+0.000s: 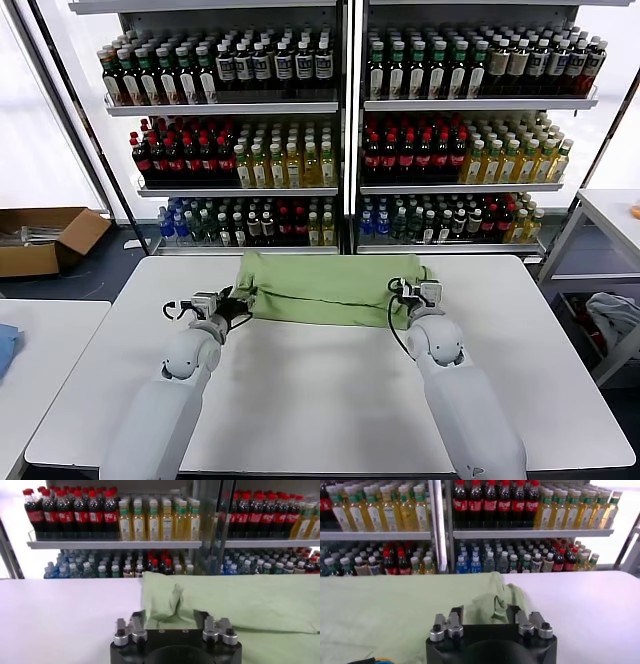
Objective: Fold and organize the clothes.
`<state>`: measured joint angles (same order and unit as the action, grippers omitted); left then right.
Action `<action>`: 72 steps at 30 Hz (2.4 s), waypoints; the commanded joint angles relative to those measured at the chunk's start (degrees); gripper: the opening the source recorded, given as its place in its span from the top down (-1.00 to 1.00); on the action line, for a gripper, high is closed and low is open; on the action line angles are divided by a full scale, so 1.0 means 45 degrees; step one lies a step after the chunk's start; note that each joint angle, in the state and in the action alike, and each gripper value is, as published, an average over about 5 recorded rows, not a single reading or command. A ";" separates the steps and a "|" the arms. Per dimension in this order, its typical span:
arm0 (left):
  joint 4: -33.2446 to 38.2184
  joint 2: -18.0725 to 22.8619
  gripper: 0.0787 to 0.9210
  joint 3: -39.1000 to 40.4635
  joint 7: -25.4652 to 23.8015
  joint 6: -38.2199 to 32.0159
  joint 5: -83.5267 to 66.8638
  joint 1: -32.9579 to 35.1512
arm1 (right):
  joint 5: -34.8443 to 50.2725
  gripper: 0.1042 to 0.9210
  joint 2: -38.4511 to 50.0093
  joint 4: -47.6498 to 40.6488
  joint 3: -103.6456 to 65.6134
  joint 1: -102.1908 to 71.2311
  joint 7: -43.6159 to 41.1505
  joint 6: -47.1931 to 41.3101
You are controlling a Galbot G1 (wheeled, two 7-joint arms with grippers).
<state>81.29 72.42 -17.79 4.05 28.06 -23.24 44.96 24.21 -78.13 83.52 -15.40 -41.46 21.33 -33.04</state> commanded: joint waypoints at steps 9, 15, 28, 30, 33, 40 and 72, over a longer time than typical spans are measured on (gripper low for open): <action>0.2523 -0.0154 -0.77 -0.0496 0.0405 0.0915 0.0064 0.1480 | 0.0398 -0.76 0.1033 0.4187 -0.1014 -0.3008 0.1145 -0.0048; 0.2202 -0.0141 -0.77 -0.0580 0.0397 0.0842 0.0083 0.1582 | 0.0226 -0.76 0.1366 0.4528 -0.1340 -0.3952 0.1123 -0.0061; 0.1447 0.0100 -0.77 -0.0395 0.0365 0.0665 0.0462 0.1246 | 0.0190 -0.76 0.1426 0.3837 -0.1038 -0.4013 0.0803 -0.0050; 0.1399 0.0077 -0.77 -0.0369 0.0346 0.0673 0.0482 0.1203 | 0.0079 -0.76 0.1375 0.3628 -0.0900 -0.3829 0.0795 -0.0052; 0.1225 0.0043 -0.77 -0.0331 0.0313 0.0686 0.0524 0.1094 | -0.0130 -0.76 0.1282 0.3252 -0.0702 -0.3519 0.0820 -0.0057; 0.0907 0.0038 -0.77 -0.0187 0.0221 0.0640 0.0725 0.1011 | -0.0345 -0.76 0.1163 0.2800 -0.0380 -0.3273 0.0850 -0.0058; 0.0685 0.0017 0.54 0.0197 -0.0139 0.0597 0.1210 0.1333 | -0.0418 0.53 0.1114 0.2697 -0.0329 -0.3856 0.0649 -0.0044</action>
<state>84.55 72.47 -17.03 3.44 30.55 -17.95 50.69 22.32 -73.28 94.34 -17.09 -57.51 24.31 -33.05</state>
